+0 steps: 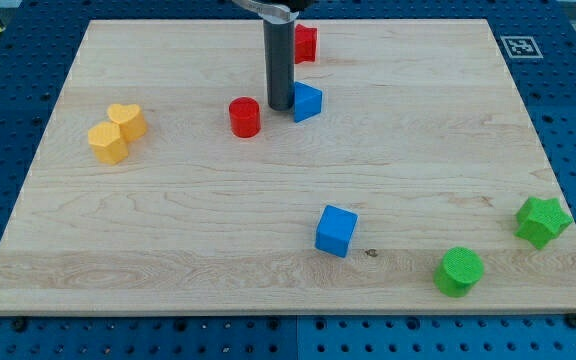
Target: Move your arm slightly right
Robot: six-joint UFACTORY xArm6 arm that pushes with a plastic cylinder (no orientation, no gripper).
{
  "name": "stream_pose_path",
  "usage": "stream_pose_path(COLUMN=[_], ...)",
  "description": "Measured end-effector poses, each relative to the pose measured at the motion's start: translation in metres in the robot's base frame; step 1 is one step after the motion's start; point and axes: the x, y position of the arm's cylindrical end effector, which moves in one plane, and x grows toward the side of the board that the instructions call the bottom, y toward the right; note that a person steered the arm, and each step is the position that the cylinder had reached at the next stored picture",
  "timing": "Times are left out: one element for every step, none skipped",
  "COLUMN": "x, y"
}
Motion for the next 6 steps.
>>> stream_pose_path(x=[0.021, 0.049, 0.062, 0.062, 0.062, 0.059], y=[0.000, 0.000, 0.015, 0.048, 0.088, 0.107])
